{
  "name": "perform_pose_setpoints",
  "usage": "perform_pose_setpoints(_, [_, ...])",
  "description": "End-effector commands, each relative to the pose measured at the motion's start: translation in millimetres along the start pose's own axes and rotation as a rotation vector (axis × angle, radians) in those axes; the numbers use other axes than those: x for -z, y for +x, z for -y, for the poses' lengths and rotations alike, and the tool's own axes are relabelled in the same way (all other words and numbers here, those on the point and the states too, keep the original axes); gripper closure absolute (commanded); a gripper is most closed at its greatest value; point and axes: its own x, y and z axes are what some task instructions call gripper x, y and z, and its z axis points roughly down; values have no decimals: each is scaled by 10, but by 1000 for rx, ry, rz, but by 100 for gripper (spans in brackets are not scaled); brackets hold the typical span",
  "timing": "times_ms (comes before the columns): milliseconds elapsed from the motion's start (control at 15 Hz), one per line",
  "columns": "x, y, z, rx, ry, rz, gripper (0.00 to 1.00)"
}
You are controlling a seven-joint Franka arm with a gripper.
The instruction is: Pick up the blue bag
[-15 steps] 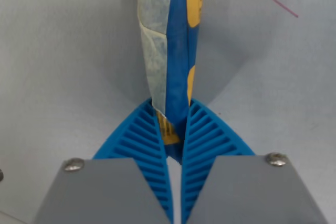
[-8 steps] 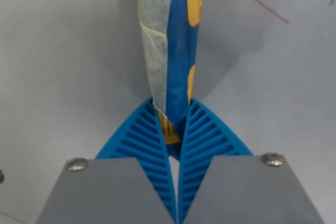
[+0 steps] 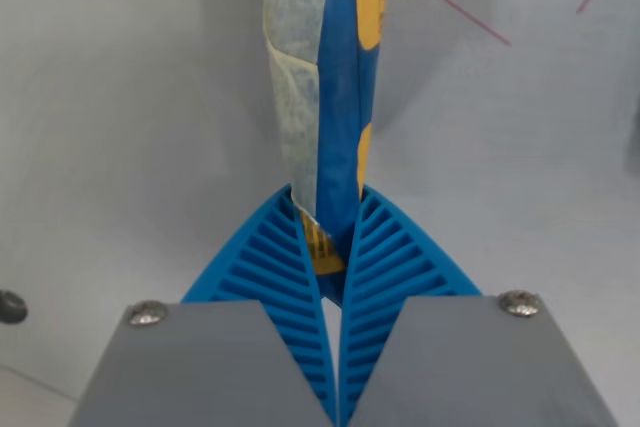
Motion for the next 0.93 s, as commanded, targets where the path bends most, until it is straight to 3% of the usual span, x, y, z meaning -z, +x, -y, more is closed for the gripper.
perform_pose_setpoints(67, [187,-40,19,19,-7,16,100])
perform_pose_setpoints(933, [620,-24,18,19,-7,16,100])
